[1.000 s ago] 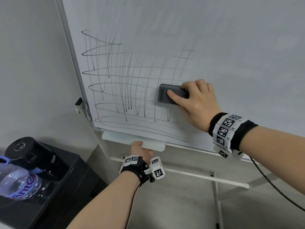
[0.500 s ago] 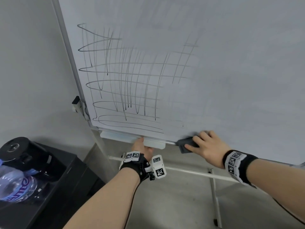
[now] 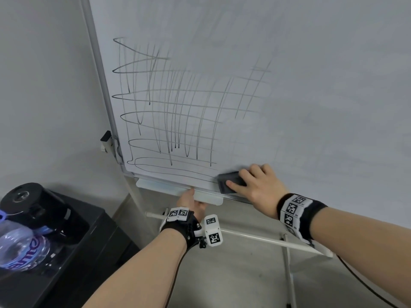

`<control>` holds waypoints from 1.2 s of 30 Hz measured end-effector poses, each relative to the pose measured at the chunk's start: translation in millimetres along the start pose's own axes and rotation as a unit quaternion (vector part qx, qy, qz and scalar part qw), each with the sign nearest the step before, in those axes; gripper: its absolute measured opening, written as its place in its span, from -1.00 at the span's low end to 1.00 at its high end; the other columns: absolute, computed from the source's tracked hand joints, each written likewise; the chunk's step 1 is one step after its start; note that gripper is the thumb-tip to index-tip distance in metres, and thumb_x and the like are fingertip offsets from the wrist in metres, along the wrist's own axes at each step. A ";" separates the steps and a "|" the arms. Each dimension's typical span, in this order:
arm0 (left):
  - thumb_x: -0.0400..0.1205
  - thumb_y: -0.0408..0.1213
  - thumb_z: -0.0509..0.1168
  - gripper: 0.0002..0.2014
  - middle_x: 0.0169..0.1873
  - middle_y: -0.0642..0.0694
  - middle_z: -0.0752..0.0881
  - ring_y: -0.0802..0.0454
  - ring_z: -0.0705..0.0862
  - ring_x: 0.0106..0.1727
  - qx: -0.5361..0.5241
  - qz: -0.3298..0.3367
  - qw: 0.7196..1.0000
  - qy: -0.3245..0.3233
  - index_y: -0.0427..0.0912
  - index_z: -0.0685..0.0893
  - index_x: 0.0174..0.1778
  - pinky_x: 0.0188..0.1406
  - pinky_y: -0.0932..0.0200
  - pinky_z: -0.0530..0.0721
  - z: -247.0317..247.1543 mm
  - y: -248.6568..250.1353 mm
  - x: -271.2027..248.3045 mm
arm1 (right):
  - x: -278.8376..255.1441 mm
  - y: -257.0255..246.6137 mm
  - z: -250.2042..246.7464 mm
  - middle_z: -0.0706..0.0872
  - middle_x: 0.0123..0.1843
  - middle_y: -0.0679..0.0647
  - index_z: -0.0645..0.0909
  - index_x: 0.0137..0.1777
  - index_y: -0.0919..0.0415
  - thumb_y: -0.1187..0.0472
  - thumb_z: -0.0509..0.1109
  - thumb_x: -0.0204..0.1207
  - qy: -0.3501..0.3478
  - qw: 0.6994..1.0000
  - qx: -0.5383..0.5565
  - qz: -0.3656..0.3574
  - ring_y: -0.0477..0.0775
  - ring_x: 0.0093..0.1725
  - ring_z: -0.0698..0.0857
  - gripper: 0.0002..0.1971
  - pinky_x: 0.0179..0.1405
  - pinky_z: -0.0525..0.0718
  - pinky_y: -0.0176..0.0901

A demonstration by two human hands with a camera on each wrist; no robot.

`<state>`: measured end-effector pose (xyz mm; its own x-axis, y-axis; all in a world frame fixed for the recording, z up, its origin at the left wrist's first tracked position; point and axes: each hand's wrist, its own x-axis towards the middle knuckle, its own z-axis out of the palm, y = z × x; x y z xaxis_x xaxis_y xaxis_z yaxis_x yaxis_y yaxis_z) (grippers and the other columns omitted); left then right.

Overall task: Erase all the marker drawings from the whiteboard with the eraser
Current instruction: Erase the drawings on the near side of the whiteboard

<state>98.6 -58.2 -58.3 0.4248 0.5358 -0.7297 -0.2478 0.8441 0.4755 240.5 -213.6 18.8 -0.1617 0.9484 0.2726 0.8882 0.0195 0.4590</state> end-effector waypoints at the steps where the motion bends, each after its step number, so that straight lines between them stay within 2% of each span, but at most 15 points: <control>1: 0.76 -0.35 0.12 -0.62 0.33 -0.36 0.63 -0.28 0.63 0.35 -0.001 -0.004 1.000 0.002 -0.37 0.44 0.50 0.27 -0.10 0.65 -0.7 -0.6 -0.1 | -8.2 3.4 -1.8 0.56 -0.03 0.17 0.64 0.31 0.07 0.34 0.08 0.41 -0.015 1.000 -0.008 -0.013 0.23 -0.10 0.45 -0.48 -0.17 0.41 0.07; 4: 0.72 -0.41 0.18 -0.82 -0.10 -0.32 0.76 -0.26 0.73 -0.05 -0.024 -0.016 0.999 0.018 -0.33 0.61 0.19 -0.06 -0.15 0.71 -0.3 -2.1 -3.7 | -68.5 26.1 1.6 0.51 -0.03 0.16 0.67 0.28 0.04 0.30 0.30 0.33 -0.086 0.992 -0.053 -0.075 0.24 -0.09 0.46 -0.52 -0.17 0.35 0.06; 6: 0.73 -0.41 0.18 -0.86 -0.12 -0.31 0.76 -0.25 0.73 -0.07 -0.026 -0.017 0.999 0.020 -0.32 0.62 0.10 0.01 -0.16 0.72 1.4 -5.2 -4.1 | -108.5 41.6 2.9 0.48 0.00 0.17 0.68 0.30 0.03 0.28 0.51 0.13 -0.145 0.984 -0.067 -0.084 0.26 -0.09 0.47 -0.37 -0.17 0.36 0.08; 8: 0.74 -0.39 0.16 -0.86 -0.12 -0.29 0.76 -0.22 0.73 -0.06 -0.033 -0.020 0.999 0.013 -0.31 0.62 0.08 0.10 -0.15 0.71 2.1 -8.0 -1.6 | -122.5 46.1 1.0 0.49 -0.01 0.17 0.70 0.27 0.02 0.32 0.40 0.16 -0.163 0.982 -0.068 -0.061 0.26 -0.11 0.48 -0.40 -0.19 0.42 0.09; 10: 0.75 -0.38 0.15 -0.85 -0.19 -0.28 0.80 -0.21 0.73 -0.06 -0.034 -0.018 0.999 0.002 -0.30 0.63 0.07 0.15 -0.14 0.69 2.1 -10.1 -1.2 | -108.5 40.3 -0.3 0.54 -0.06 0.16 0.71 0.24 0.01 0.36 0.15 0.29 -0.128 0.989 -0.053 -0.041 0.24 -0.13 0.49 -0.44 -0.22 0.45 0.08; 14: 0.76 -0.37 0.12 -0.81 -0.34 -0.26 0.82 -0.22 0.73 -0.05 -0.037 -0.007 0.999 -0.012 -0.31 0.64 0.04 0.03 -0.15 0.71 -1.8 -9.6 3.2 | -25.9 1.6 4.8 0.61 -0.08 0.14 0.71 0.22 0.03 0.31 0.03 0.43 -0.015 0.999 -0.028 -0.021 0.24 -0.14 0.57 -0.49 -0.14 0.44 0.04; 17: 0.75 -0.37 0.12 -0.80 -0.12 -0.35 0.81 -0.30 0.71 0.09 -0.039 0.003 0.999 -0.012 -0.36 0.63 0.09 0.30 -0.28 0.61 -2.8 -8.7 4.1 | 31.2 -21.8 -1.8 0.63 0.07 0.18 0.68 0.30 0.04 0.27 -0.02 0.43 0.008 1.000 0.008 0.004 0.26 -0.04 0.55 -0.44 -0.09 0.52 0.10; 19: 0.75 -0.38 0.14 -0.80 0.04 -0.38 0.76 -0.33 0.71 0.16 -0.048 0.003 0.999 -0.011 -0.35 0.64 0.14 0.33 -0.34 0.58 -5.3 -6.4 2.2 | 52.7 -20.8 -13.3 0.59 0.12 0.21 0.62 0.39 0.03 0.24 0.09 0.42 0.023 0.999 0.016 0.017 0.25 0.00 0.46 -0.45 -0.10 0.50 0.12; 21: 0.75 -0.37 0.13 -0.78 0.08 -0.37 0.75 -0.32 0.71 0.14 -0.037 -0.004 0.999 -0.021 -0.33 0.63 0.19 0.21 -0.34 0.64 -8.7 -5.9 -1.5 | 62.8 -8.6 -28.6 0.58 0.07 0.21 0.59 0.44 0.01 0.29 0.18 0.41 0.053 0.998 0.026 0.035 0.22 -0.03 0.40 -0.43 -0.12 0.38 0.09; 23: 0.75 -0.36 0.12 -0.78 0.03 -0.37 0.77 -0.32 0.71 0.10 -0.018 -0.018 0.999 -0.031 -0.34 0.60 0.21 0.06 -0.29 0.69 -11.5 -3.9 -9.7 | 72.5 12.4 -48.3 0.58 0.01 0.20 0.59 0.45 0.00 0.36 0.29 0.40 0.097 0.993 0.030 0.064 0.20 -0.08 0.39 -0.42 -0.15 0.29 0.07; 26: 0.73 -0.41 0.12 -0.82 -0.14 -0.36 0.82 -0.29 0.73 0.04 0.010 -0.018 1.000 -0.020 -0.37 0.59 0.13 0.21 -0.26 0.64 -18.2 13.2 -17.8 | 100.3 49.7 -89.7 0.59 0.03 0.23 0.59 0.47 0.00 0.28 0.49 0.43 0.169 0.975 0.028 0.138 0.21 -0.07 0.41 -0.43 -0.15 0.24 0.05; 28: 0.70 -0.40 0.12 -0.72 0.00 -0.40 0.78 -0.29 0.72 0.05 0.010 -0.018 1.000 0.001 -0.41 0.56 0.28 0.24 -0.23 0.64 -25.6 28.7 -12.2 | 122.0 71.3 -119.5 0.59 0.06 0.26 0.58 0.48 0.00 0.17 0.43 0.54 0.220 0.957 0.029 0.189 0.26 -0.03 0.46 -0.52 -0.14 0.26 0.05; 31: 0.71 -0.32 0.10 -0.62 -0.04 -0.38 0.71 -0.26 0.68 -0.02 0.020 -0.038 0.999 0.029 -0.45 0.49 0.40 0.03 -0.13 0.63 -33.9 47.7 -6.0 | 148.7 90.3 -150.4 0.59 0.09 0.30 0.57 0.50 0.01 0.11 0.38 0.54 0.279 0.929 0.023 0.241 0.35 0.00 0.52 -0.51 -0.15 0.38 0.08; 34: 0.68 -0.27 0.21 -0.63 0.00 -0.32 0.78 -0.24 0.73 0.07 0.007 -0.052 0.998 0.033 -0.40 0.59 0.34 0.11 -0.07 0.65 -38.2 51.2 -1.2 | 159.4 74.1 -140.4 0.59 0.07 0.28 0.58 0.48 0.01 0.13 0.39 0.52 0.280 0.930 0.019 0.236 0.33 -0.01 0.52 -0.51 -0.16 0.34 0.05; 36: 0.69 -0.30 0.22 -0.63 -0.14 -0.28 0.83 -0.19 0.74 0.03 0.013 -0.033 0.999 0.022 -0.39 0.57 0.38 0.14 -0.01 0.68 -39.4 47.8 5.3 | 150.9 43.7 -104.6 0.59 0.05 0.25 0.59 0.46 0.01 0.19 0.44 0.48 0.237 0.952 0.024 0.192 0.26 -0.04 0.47 -0.49 -0.15 0.29 0.05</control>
<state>54.7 -14.1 -58.8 0.4013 0.4798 -0.7802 -0.1969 0.8771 0.4381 210.0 -102.7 168.4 0.0135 0.6401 0.7682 0.9376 -0.2751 0.2128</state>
